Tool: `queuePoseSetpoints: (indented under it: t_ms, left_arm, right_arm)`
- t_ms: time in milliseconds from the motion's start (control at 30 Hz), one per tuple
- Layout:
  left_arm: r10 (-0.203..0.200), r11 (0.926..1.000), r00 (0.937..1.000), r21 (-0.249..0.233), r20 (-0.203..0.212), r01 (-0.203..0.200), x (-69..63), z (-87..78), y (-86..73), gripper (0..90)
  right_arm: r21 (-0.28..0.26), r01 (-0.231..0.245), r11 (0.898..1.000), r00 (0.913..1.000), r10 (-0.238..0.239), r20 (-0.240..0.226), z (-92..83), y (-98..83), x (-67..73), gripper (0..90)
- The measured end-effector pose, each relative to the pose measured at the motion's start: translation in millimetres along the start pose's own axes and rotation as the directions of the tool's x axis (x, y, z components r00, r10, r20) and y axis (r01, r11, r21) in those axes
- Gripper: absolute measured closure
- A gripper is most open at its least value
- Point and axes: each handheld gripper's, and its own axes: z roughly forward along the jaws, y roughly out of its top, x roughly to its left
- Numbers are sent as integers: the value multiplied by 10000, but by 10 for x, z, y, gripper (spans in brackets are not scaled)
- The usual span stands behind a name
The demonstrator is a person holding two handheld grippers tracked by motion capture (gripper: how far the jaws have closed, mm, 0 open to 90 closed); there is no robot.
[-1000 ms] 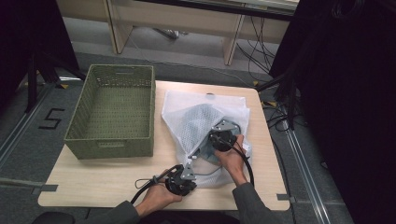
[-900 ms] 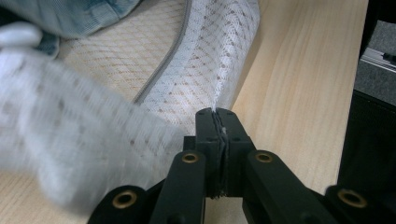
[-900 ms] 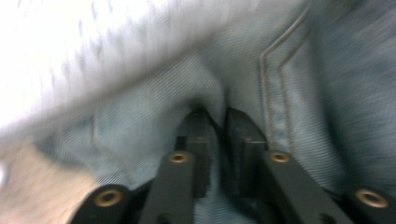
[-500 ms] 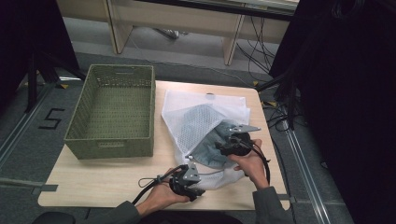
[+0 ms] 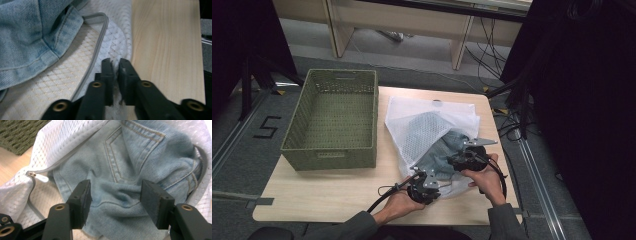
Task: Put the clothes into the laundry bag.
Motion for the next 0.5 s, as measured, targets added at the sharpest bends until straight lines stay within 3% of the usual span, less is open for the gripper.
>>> queuePoseSetpoints:
  t_ms: [67,100,133,167,233,267,300,333,367,400,433,467,500]
  left_arm:
    - [-404,9985,9992,-373,-18,403,-42,-10,-35,872]
    - [154,9999,9999,59,3,-154,-13,-65,-55,876]
    - [-64,10000,10000,-36,-7,64,-28,-87,-80,879]
    - [99,9999,9999,120,-35,-98,-18,-130,-104,881]
    - [-157,9997,9998,211,83,156,-29,-203,-157,884]
    - [-480,9988,9988,-60,133,481,-64,-210,-184,884]
    - [-217,9994,9995,268,213,211,-73,-248,-206,883]
    - [-354,9994,9992,51,195,353,-106,-250,-223,882]
    - [-101,9993,9998,354,183,94,-105,-280,-231,882]
    - [312,9975,9993,629,193,-323,-85,-304,-230,881]
    - [-114,9992,9997,390,235,105,-114,-290,-237,882]
    - [25,9991,9997,413,246,-35,-102,-294,-233,882]
    - [-339,9993,9992,131,219,336,-124,-274,-237,882]
  right_arm:
    - [149,7,9999,10000,-8,77,-1,-13,31,445]
    - [291,151,9995,9998,-154,107,-2,-20,39,449]
    - [234,498,9985,9987,-499,55,5,-29,38,456]
    - [355,296,9989,9996,-295,-24,-7,-33,69,467]
    - [518,180,9985,9997,-170,-197,-33,-35,108,473]
    - [59,535,9985,9985,-534,-128,0,-55,110,471]
    - [421,447,9981,9986,-434,-305,-29,-53,137,463]
    - [600,458,9971,9982,-433,-413,-34,-62,175,447]
    - [213,714,9972,9961,-702,-529,26,-94,212,437]
    - [550,783,9954,9954,-750,-598,32,-112,262,430]
    - [736,997,9923,9934,-951,-640,58,-128,294,418]
    - [1147,795,9902,9950,-718,-698,76,-141,349,403]
    - [1272,1011,9867,9942,-954,-505,135,-159,380,396]
